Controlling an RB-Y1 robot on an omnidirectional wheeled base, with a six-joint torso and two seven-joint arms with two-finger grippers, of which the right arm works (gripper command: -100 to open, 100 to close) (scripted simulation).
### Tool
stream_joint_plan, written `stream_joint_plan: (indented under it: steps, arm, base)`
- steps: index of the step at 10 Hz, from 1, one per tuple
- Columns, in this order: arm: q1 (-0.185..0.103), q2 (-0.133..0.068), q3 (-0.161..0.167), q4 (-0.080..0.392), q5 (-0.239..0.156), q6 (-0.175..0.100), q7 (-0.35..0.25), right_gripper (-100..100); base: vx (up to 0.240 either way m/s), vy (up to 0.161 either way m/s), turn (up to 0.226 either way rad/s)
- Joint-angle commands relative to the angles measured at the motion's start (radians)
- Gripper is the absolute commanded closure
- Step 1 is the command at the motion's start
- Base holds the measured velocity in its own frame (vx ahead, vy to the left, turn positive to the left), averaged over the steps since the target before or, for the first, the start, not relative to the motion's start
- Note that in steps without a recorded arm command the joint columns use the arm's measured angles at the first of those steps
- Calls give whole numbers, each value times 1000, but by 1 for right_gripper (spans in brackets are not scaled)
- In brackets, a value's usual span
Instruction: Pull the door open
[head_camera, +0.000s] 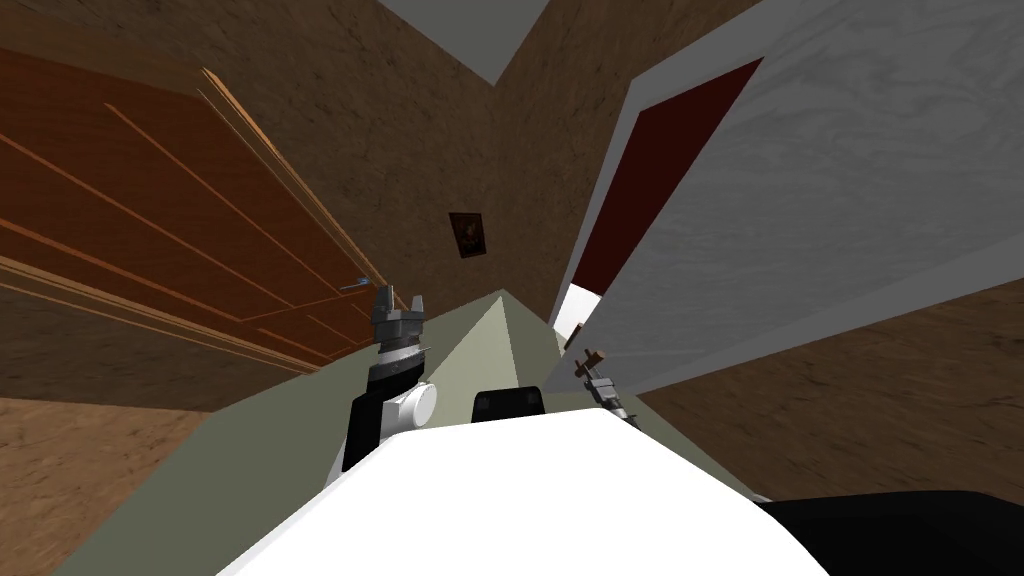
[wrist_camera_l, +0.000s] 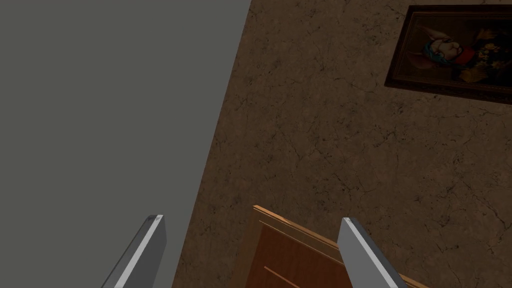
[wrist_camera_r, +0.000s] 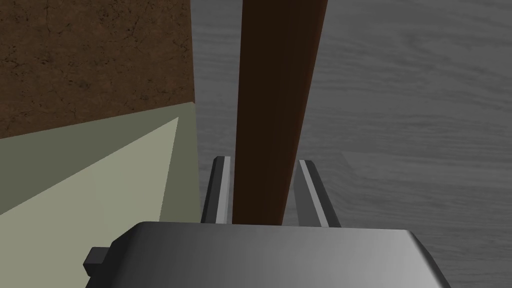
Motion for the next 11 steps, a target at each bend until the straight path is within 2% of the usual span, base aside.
stream_joint_plan:
  steps: [1, 2, 5, 7, 11]
  arm:
    - [13, 10, 17, 40, 12, -43, -17, 100]
    - [13, 10, 17, 40, 12, -43, -17, 100]
    - [50, 21, 45, 99, 31, -127, -44, 100]
    - [50, 21, 45, 99, 31, -132, -44, 100]
    - [98, 34, 81, 175, 57, -246, -80, 100]
  base:
    - [-20, -25, 78]
    - [-17, -17, 23]
    - [-33, -22, 79]
    - [-29, -13, 9]
    - [-44, -31, 76]
